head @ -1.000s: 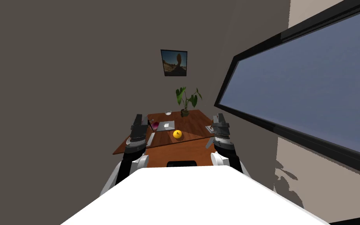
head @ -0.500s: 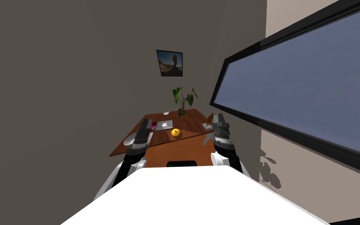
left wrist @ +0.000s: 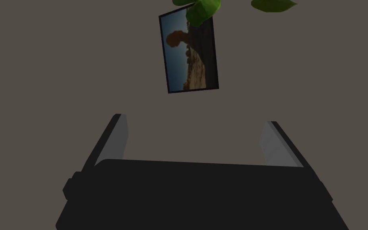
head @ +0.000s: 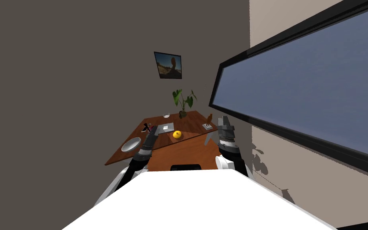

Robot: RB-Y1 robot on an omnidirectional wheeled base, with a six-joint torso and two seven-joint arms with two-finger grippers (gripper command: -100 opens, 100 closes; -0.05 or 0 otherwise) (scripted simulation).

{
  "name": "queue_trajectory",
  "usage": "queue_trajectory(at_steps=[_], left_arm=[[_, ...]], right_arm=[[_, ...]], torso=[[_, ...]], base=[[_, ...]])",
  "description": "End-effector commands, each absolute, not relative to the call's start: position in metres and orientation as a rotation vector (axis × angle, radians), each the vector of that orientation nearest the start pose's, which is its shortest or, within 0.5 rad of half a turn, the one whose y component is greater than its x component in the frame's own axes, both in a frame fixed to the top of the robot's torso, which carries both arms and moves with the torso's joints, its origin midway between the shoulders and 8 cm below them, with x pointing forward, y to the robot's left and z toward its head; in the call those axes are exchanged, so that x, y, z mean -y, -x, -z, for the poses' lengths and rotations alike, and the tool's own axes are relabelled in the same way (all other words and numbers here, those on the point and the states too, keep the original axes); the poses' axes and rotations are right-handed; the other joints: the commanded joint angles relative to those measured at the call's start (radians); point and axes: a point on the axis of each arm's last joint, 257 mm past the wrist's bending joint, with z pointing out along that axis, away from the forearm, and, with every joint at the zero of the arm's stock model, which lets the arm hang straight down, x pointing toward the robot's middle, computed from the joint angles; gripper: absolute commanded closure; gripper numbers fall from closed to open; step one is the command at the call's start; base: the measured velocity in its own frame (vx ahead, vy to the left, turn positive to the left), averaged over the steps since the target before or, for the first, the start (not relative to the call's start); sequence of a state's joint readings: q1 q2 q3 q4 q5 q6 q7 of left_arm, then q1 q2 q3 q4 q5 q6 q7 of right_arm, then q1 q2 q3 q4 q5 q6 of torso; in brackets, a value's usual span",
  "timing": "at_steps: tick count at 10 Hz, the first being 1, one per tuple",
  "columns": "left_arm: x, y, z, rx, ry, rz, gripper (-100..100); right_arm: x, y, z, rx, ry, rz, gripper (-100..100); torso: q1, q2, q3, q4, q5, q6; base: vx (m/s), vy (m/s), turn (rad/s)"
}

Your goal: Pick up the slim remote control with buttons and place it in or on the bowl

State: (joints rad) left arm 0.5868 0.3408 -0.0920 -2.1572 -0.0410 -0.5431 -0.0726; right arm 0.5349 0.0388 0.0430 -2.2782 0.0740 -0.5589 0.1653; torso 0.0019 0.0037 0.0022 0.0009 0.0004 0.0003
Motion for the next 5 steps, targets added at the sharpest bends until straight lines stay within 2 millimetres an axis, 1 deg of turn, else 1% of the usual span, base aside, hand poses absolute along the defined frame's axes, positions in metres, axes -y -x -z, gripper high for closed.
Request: queue_trajectory(at_steps=[1, 2, 3, 4, 5], left_arm=[[-0.229, -0.347, 0.099, -1.147, 0.538, 1.257, -100], [-0.228, -0.346, 0.1, -1.16, 0.526, 1.256, -100], [-0.227, -0.345, 0.125, -1.224, 0.564, 1.267, -100], [-0.226, -0.342, 0.151, -1.286, 0.611, 1.278, -100], [-0.226, -0.341, 0.152, -1.301, 0.598, 1.275, -100]], right_arm=[[0.262, -0.335, -0.024, -0.645, -0.56, -1.138, 0], [0.262, -0.335, -0.024, -0.645, -0.56, -1.138, 0], [0.262, -0.335, -0.024, -0.645, -0.56, -1.138, 0], [0.262, -0.335, -0.024, -0.645, -0.56, -1.138, 0], [0.262, -0.335, -0.024, -0.645, -0.56, -1.138, 0]], torso=[[0.0, 0.0, 0.0, 0.0, 0.0, 0.0], [0.0, 0.0, 0.0, 0.0, 0.0, 0.0], [0.0, 0.0, 0.0, 0.0, 0.0, -0.001], [0.001, 0.0, 0.0, 0.0, 0.0, 0.0], [0.001, 0.001, 0.0, 0.0, 0.0, 0.0]], base=[[-0.062, 0.017, -0.33], [-0.054, 0.015, -0.088], [-0.057, 0.017, -0.213], [-0.07, 0.027, -0.337], [-0.047, 0.025, -0.136]])
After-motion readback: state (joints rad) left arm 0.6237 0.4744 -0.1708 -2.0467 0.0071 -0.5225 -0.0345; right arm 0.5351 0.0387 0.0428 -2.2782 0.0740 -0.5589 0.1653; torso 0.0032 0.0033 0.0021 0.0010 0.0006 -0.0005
